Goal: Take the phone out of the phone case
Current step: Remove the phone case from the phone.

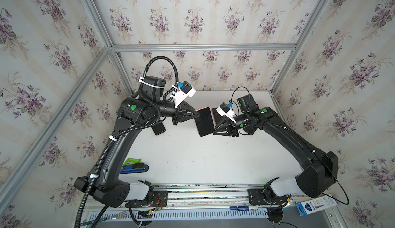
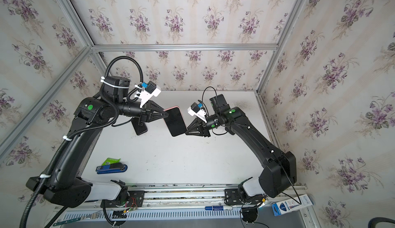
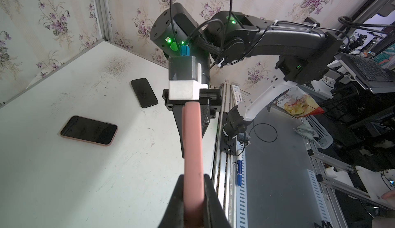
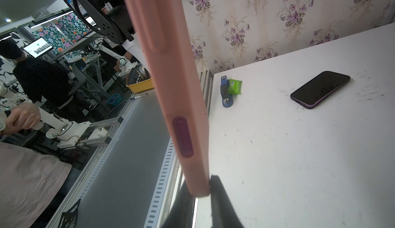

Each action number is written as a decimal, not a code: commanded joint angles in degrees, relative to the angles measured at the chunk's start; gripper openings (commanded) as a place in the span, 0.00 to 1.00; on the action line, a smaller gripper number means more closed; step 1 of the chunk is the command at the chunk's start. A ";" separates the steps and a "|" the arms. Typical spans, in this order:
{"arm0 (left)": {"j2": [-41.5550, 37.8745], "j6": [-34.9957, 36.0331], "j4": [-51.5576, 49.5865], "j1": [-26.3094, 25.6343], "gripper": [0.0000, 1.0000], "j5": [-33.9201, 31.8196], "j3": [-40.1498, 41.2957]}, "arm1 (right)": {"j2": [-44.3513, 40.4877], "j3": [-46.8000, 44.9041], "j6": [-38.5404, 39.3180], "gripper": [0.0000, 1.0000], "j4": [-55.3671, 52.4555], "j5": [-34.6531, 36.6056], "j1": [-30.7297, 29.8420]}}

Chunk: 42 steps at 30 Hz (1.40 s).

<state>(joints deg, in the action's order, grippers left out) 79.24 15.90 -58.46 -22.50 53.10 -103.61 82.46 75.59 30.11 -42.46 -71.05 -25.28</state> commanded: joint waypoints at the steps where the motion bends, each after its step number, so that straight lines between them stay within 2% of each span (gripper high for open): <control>1: -0.40 1.17 1.41 -0.17 0.00 2.71 0.12 | -0.10 0.35 1.21 0.17 -0.08 -0.20 -0.12; 6: -0.45 1.35 1.50 -0.61 0.00 2.83 0.47 | 0.12 0.91 3.33 0.09 -1.49 -0.06 -0.54; 9: -0.54 1.42 1.45 -0.74 0.00 3.15 0.58 | 0.43 2.39 11.16 0.00 -6.79 -0.34 -1.23; 19: 0.46 1.00 1.39 -3.37 0.00 4.07 1.89 | 0.98 6.22 21.19 0.00 -10.56 6.28 -3.53; 24: 1.48 0.30 1.57 -4.64 0.00 5.06 2.60 | 2.95 9.39 26.78 0.00 -13.71 11.87 -7.80; 32: 3.04 -1.90 2.98 -5.84 0.00 5.13 1.95 | 0.29 6.11 25.35 0.00 -3.76 15.42 -9.05; 42: 4.21 -5.47 7.67 -6.94 0.00 3.38 1.80 | -0.57 3.19 20.87 0.01 3.06 13.27 -9.06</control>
<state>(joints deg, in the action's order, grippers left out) 81.89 14.98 -65.28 -27.75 50.78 -101.95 82.13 78.85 48.69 -55.99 -55.68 -31.88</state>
